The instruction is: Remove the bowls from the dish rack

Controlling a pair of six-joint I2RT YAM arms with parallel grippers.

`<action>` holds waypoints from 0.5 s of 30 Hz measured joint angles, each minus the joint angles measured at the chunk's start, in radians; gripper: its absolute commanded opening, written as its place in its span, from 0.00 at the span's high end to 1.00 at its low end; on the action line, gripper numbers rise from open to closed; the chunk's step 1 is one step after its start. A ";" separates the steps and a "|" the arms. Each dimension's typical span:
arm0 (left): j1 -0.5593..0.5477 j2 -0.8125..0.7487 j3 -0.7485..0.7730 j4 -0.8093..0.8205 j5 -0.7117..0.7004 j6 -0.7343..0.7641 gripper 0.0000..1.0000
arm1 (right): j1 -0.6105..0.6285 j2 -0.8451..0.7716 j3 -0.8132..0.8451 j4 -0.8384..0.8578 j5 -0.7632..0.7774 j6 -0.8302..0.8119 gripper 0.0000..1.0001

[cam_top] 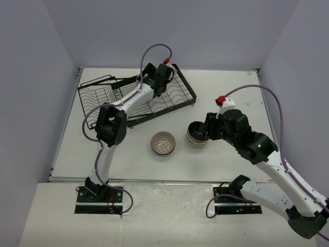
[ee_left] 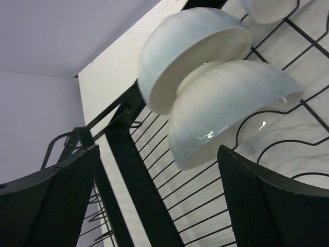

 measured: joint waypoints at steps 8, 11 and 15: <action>0.000 0.079 0.003 0.032 0.072 0.036 0.23 | 0.000 0.029 0.000 0.011 -0.003 -0.013 0.54; 0.000 0.092 0.005 0.054 0.084 0.046 0.32 | 0.000 0.057 0.000 0.013 -0.004 -0.017 0.55; 0.000 0.113 0.009 0.083 0.075 0.063 0.37 | 0.000 0.085 0.000 0.013 -0.005 -0.023 0.55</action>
